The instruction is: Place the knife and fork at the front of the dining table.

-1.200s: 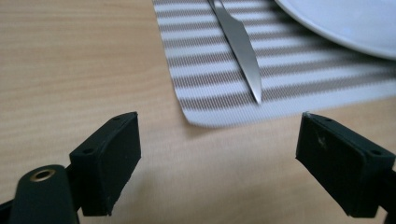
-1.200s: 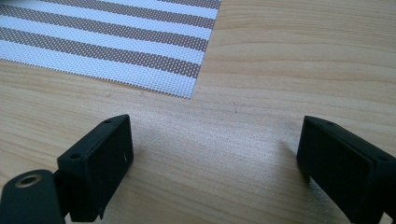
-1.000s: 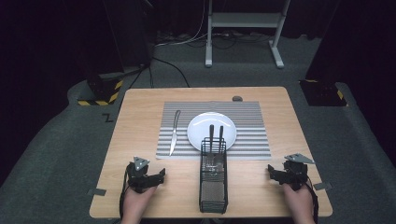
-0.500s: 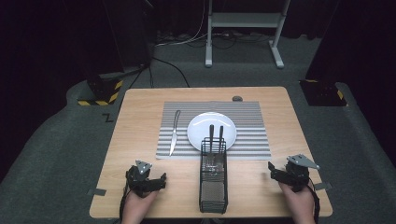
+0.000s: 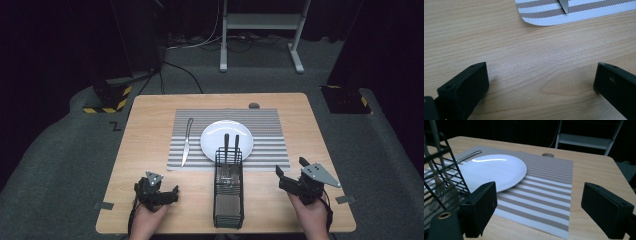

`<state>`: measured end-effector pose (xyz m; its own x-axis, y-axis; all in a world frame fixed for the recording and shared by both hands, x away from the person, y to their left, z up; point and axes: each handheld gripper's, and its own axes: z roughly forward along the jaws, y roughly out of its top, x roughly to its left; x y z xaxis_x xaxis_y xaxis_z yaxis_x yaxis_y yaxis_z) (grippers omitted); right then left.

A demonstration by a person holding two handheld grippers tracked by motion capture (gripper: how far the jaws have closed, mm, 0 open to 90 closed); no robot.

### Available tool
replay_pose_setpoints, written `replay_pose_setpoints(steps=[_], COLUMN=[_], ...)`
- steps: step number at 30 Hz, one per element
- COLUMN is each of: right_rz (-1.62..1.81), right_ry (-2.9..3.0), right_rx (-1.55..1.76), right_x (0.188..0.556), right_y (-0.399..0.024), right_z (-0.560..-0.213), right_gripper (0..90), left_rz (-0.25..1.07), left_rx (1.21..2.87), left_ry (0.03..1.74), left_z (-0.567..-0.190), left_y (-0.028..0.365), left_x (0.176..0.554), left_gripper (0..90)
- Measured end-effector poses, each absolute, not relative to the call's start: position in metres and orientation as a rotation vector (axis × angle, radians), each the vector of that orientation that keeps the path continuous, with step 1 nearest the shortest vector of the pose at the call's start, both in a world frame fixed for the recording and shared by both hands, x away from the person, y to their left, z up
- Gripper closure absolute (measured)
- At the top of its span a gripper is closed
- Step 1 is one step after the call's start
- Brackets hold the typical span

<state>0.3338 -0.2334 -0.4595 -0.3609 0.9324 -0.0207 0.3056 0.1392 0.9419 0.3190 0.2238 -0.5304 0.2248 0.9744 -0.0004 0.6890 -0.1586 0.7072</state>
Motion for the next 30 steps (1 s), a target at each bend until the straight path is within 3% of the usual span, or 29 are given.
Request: replay_pose_setpoints(steps=[14,17,22,30], right_rz=[1.355,1.371,1.422,1.47], right_ry=[1.749,1.742,1.722,1.736], right_rx=[1.034,0.98,0.944,0.947], right_x=[0.335,0.337,0.342,0.352], right_y=[-0.178,-0.166,-0.147,-0.121], right_z=[-0.428,-0.423,-0.418,-0.409], right_gripper=[15.2,22.6,43.2,58.5], left_rz=[0.63,0.633,0.628,0.628], left_rx=[1.918,1.923,1.924,1.924], left_ry=[1.526,1.523,1.517,1.517], left_z=[-0.53,-0.53,-0.53,-0.53], left_y=[0.224,0.224,0.224,0.224], left_x=[0.319,0.319,0.32,0.32], left_gripper=[0.0,0.0,0.0,0.0])
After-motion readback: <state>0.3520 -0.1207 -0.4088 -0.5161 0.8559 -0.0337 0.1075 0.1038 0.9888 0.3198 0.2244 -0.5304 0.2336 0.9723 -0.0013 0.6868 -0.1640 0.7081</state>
